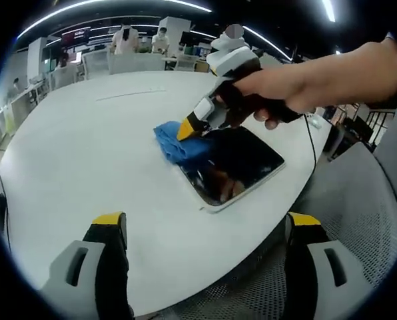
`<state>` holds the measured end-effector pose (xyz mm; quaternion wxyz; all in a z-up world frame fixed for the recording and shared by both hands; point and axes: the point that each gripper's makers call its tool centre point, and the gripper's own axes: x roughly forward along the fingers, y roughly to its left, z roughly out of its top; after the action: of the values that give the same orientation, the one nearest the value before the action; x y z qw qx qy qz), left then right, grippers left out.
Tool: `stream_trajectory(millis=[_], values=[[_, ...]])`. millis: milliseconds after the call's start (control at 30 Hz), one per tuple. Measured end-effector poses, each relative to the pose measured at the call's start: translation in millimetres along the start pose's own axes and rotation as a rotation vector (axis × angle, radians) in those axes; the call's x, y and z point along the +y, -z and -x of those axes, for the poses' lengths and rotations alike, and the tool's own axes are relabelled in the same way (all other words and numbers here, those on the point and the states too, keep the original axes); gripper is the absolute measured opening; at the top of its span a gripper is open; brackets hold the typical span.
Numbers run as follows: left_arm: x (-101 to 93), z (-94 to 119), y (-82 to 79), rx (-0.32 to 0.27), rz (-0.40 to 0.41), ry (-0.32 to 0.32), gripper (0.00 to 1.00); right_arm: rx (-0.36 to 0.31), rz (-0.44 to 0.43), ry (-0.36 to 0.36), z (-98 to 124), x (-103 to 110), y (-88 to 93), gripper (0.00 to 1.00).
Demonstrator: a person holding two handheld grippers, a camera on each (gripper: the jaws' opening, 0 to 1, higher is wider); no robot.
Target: Wipe the mirror surface with the cleaning cloth until all visible marks leave the cleaned area.
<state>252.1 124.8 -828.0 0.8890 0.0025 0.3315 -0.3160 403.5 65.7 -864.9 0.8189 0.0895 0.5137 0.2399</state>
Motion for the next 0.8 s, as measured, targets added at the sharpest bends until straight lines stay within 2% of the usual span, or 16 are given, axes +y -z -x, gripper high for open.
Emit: stream_trajectory(millis=[33, 400, 800], values=[[0.4, 0.2, -0.2, -0.003, 0.001, -0.001, 0.98, 0.003, -0.016, -0.005, 0.1, 0.4, 0.5, 0.00], [3.6, 0.6, -1.7, -0.008, 0.004, -0.017, 0.99, -0.011, 0.030, -0.015, -0.3, 1.4, 1.1, 0.00], [7.5, 1.6, -2.8, -0.016, 0.010, -0.039, 0.98, -0.002, 0.001, -0.025, 4.9, -8.1, 2.7, 0.00]])
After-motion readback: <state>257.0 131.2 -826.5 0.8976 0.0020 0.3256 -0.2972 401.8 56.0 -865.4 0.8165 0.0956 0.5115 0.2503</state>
